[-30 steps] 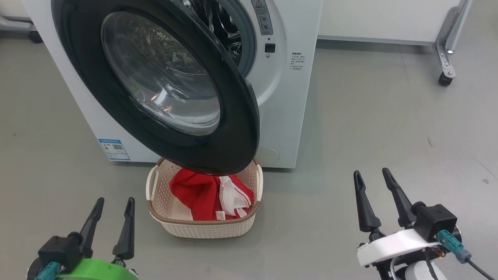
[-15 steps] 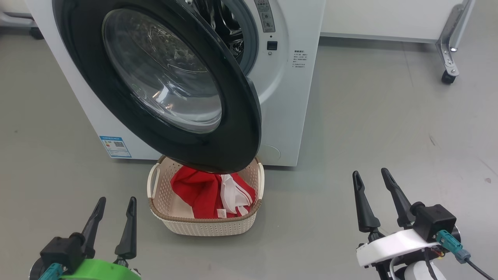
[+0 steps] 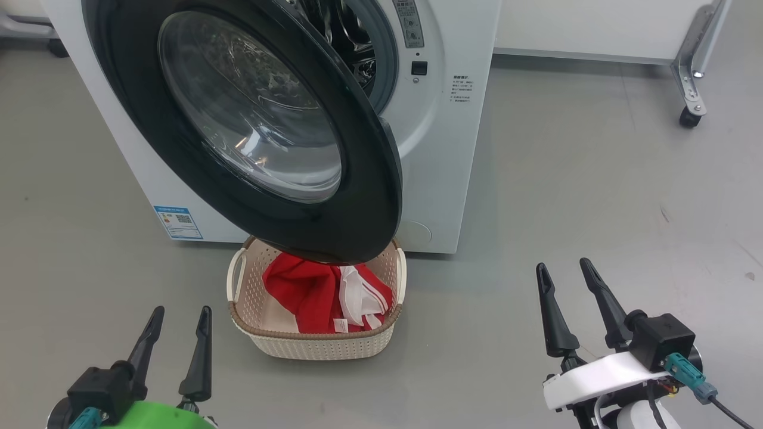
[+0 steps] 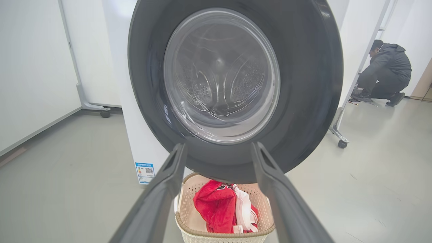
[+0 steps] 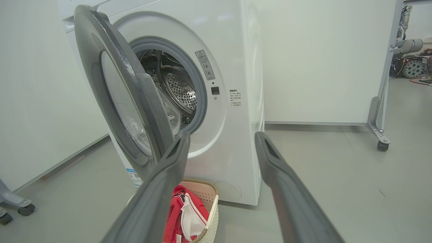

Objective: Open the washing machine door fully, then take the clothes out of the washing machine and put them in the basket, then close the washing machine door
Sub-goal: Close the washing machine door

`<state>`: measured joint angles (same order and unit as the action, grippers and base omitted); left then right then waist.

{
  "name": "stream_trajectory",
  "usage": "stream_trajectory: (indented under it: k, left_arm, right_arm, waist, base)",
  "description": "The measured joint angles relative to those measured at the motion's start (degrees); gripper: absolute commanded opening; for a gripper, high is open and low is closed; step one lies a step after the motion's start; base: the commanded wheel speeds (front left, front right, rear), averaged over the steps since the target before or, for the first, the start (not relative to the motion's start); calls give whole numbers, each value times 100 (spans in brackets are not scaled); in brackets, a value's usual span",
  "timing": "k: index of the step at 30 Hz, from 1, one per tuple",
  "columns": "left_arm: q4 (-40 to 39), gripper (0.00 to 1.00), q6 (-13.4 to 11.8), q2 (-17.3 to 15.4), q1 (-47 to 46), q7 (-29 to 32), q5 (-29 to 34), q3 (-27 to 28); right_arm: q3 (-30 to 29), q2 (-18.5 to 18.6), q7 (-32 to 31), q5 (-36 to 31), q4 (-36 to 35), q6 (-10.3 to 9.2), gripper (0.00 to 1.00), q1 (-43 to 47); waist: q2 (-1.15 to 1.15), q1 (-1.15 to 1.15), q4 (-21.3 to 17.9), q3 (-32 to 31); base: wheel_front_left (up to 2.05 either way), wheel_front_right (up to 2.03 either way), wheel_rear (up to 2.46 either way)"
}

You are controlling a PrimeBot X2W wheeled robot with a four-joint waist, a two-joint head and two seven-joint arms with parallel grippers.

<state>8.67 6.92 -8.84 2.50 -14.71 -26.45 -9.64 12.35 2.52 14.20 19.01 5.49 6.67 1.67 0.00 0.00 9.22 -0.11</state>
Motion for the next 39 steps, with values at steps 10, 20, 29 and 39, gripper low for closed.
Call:
stream_trajectory:
  k: [10, 20, 29, 39]
  left_arm:
    - [-42, 100, 2, 52, 0, 0, 35, 26]
    - [-191, 100, 4, 249, -152, 0, 42, -129]
    - [-230, 100, 26, 358, -609, 0, 41, -464]
    - [-231, 100, 26, 445, -885, 0, 8, -639]
  right_arm:
    - [197, 66, 0, -243, -83, 30, 0, -66]
    - [1090, 364, -1, -527, -182, 32, 0, -882]
    - [2000, 691, -104, -538, -32, 32, 0, -1852]
    - [2107, 978, -269, -386, 381, 32, 0, -2671]
  waist:
    - [0, 0, -2, 107]
    - [0, 0, 59, 557]
    - [0, 0, 327, 1056]
    - [-1, 0, 773, 1479]
  base:
    - [0, 0, 0]
    - [0, 0, 0]
    - [0, 0, 0]
    - [0, 0, 0]
